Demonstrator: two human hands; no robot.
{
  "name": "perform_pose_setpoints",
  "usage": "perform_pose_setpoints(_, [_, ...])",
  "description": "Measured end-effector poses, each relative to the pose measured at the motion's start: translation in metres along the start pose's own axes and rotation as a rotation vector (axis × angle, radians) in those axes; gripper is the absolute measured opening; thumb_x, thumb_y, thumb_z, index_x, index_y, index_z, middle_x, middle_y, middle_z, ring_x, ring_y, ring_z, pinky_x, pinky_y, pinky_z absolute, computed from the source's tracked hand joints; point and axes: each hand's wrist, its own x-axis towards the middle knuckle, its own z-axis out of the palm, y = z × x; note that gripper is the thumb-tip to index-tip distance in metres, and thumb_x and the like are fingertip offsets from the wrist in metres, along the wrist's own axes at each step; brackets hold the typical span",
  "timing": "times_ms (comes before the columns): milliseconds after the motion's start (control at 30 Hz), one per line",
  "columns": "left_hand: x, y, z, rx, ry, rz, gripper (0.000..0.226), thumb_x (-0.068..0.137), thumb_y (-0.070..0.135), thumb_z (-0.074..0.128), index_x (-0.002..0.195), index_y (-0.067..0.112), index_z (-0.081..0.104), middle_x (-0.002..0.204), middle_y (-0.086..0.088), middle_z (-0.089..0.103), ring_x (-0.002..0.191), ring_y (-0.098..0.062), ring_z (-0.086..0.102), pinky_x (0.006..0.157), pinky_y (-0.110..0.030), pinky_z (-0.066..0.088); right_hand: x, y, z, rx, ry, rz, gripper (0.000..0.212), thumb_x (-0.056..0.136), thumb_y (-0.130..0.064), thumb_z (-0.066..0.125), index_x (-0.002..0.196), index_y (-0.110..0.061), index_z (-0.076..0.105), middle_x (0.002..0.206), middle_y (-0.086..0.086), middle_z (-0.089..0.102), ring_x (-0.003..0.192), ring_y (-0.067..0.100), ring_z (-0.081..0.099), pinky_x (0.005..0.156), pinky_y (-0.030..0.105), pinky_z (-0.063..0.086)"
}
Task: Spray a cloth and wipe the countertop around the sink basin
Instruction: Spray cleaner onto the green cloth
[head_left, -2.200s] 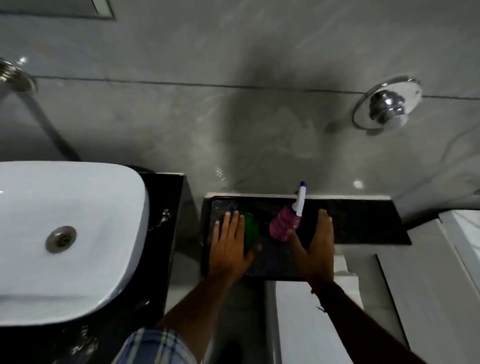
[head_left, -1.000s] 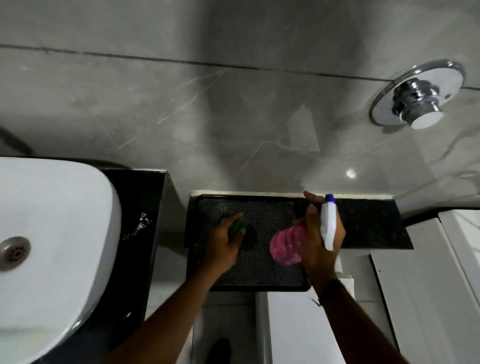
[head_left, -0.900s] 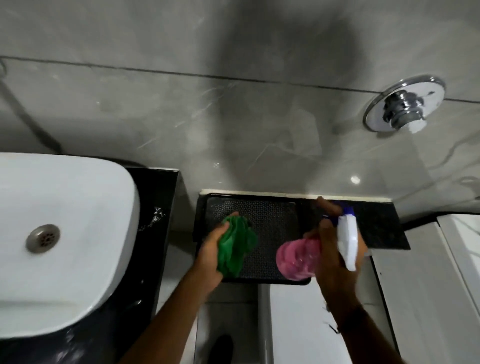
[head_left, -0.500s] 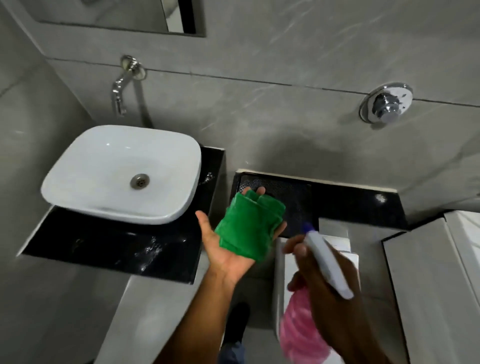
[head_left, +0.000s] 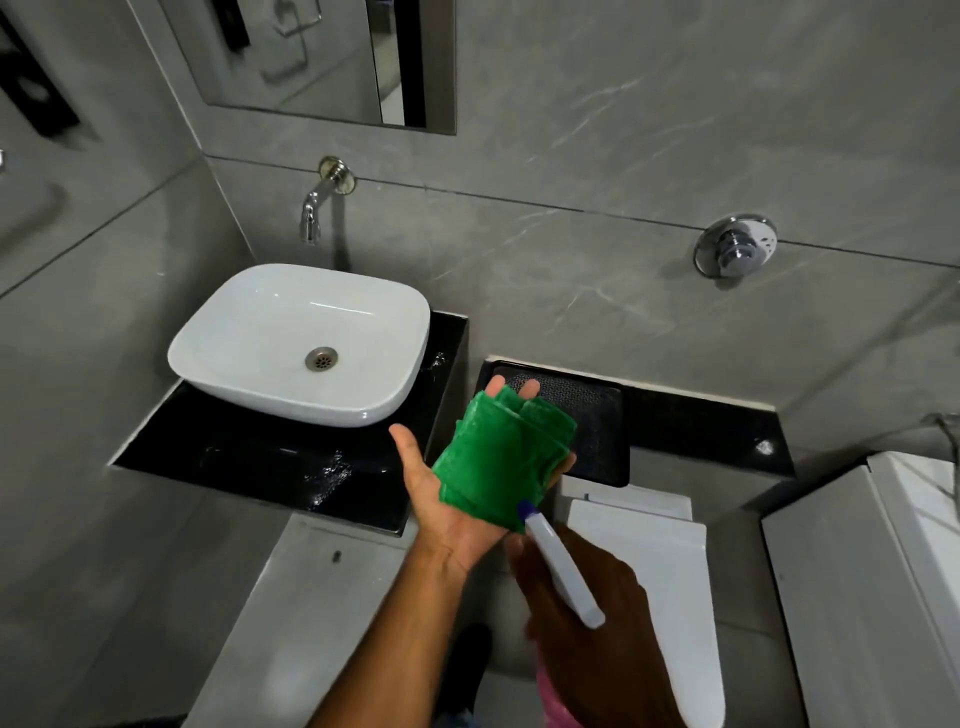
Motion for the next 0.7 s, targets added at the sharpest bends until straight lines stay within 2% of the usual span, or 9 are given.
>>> perform_pose_setpoints(167, [-0.005, -0.005, 0.010, 0.020, -0.059, -0.006, 0.120, 0.075, 0.104, 0.033, 0.168, 0.031, 0.013, 0.177, -0.010, 0.010, 0.162, -0.041, 0.003, 0.124, -0.074, -0.004, -0.010, 0.003, 0.001, -0.034, -0.004, 0.076, 0.046, 0.068, -0.085, 0.048, 0.076, -0.043, 0.066, 0.076, 0.002, 0.076, 0.073, 0.020, 0.077, 0.077, 0.040, 0.062])
perform_pose_setpoints(233, [-0.006, -0.005, 0.015, 0.016, -0.079, -0.003, 0.121, 0.074, 0.105, 0.032, 0.168, 0.031, 0.011, 0.177, -0.011, 0.010, 0.162, -0.042, 0.004, 0.124, -0.075, -0.003, -0.011, 0.006, 0.001, -0.039, 0.035, 0.078, 0.022, 0.083, -0.067, 0.066, 0.077, -0.047, 0.066, 0.077, 0.003, 0.077, 0.074, 0.022, 0.078, 0.079, 0.041, 0.062])
perform_pose_setpoints(300, [-0.007, -0.005, 0.019, -0.006, -0.093, -0.005, 0.121, 0.073, 0.105, 0.032, 0.168, 0.032, 0.013, 0.177, -0.011, 0.010, 0.162, -0.043, 0.005, 0.124, -0.075, -0.002, -0.014, 0.009, 0.002, -0.064, 0.014, 0.059, 0.004, 0.092, -0.052, 0.071, 0.092, -0.049, 0.070, 0.086, 0.002, 0.080, 0.083, 0.021, 0.078, 0.084, 0.038, 0.060])
perform_pose_setpoints(333, [-0.008, -0.004, 0.021, -0.014, -0.096, -0.003, 0.121, 0.073, 0.105, 0.033, 0.167, 0.032, 0.015, 0.177, -0.011, 0.010, 0.161, -0.043, 0.005, 0.124, -0.076, -0.002, -0.015, 0.010, 0.003, -0.082, 0.004, 0.039, 0.005, 0.094, -0.054, 0.068, 0.095, -0.050, 0.070, 0.087, -0.002, 0.080, 0.083, 0.018, 0.078, 0.083, 0.036, 0.060])
perform_pose_setpoints(500, [-0.011, -0.003, 0.027, -0.021, -0.117, 0.007, 0.118, 0.073, 0.105, 0.033, 0.167, 0.036, 0.016, 0.177, -0.010, 0.007, 0.161, -0.045, 0.003, 0.123, -0.076, 0.001, -0.020, 0.005, 0.004, -0.135, 0.091, 0.039, 0.039, 0.085, -0.074, 0.057, 0.068, -0.040, 0.060, 0.066, -0.001, 0.071, 0.068, 0.016, 0.073, 0.075, 0.039, 0.059])
perform_pose_setpoints(567, [-0.013, -0.002, 0.029, -0.036, -0.123, 0.007, 0.118, 0.073, 0.105, 0.033, 0.167, 0.036, 0.016, 0.177, -0.010, 0.007, 0.161, -0.046, 0.003, 0.123, -0.077, 0.002, -0.023, -0.005, 0.008, -0.119, 0.174, 0.001, 0.054, 0.078, -0.083, 0.044, 0.072, -0.036, 0.070, 0.055, -0.008, 0.057, 0.067, 0.020, 0.073, 0.066, 0.033, 0.053])
perform_pose_setpoints(633, [-0.014, -0.002, 0.032, -0.044, -0.132, 0.012, 0.118, 0.073, 0.105, 0.032, 0.167, 0.035, 0.017, 0.177, -0.011, 0.009, 0.161, -0.046, 0.004, 0.123, -0.077, 0.003, -0.022, -0.005, 0.013, -0.070, 0.335, -0.050, 0.056, 0.088, -0.080, 0.049, 0.076, -0.032, 0.077, 0.055, -0.024, 0.037, 0.067, 0.029, 0.072, 0.063, 0.029, 0.043])
perform_pose_setpoints(667, [-0.015, -0.002, 0.033, -0.049, -0.136, 0.011, 0.118, 0.073, 0.105, 0.032, 0.167, 0.035, 0.017, 0.177, -0.011, 0.009, 0.161, -0.046, 0.005, 0.123, -0.077, 0.004, -0.023, -0.006, 0.016, -0.047, 0.343, -0.014, 0.054, 0.086, -0.077, 0.058, 0.082, -0.028, 0.081, 0.060, -0.027, 0.039, 0.076, 0.038, 0.073, 0.068, 0.033, 0.046])
perform_pose_setpoints(700, [-0.016, -0.002, 0.033, -0.053, -0.138, 0.010, 0.118, 0.073, 0.105, 0.032, 0.167, 0.035, 0.017, 0.177, -0.011, 0.010, 0.161, -0.046, 0.006, 0.123, -0.076, 0.005, -0.023, -0.011, 0.017, -0.016, 0.270, 0.076, 0.068, 0.078, -0.082, 0.061, 0.091, -0.019, 0.084, 0.063, -0.022, 0.047, 0.089, 0.045, 0.073, 0.079, 0.041, 0.052])
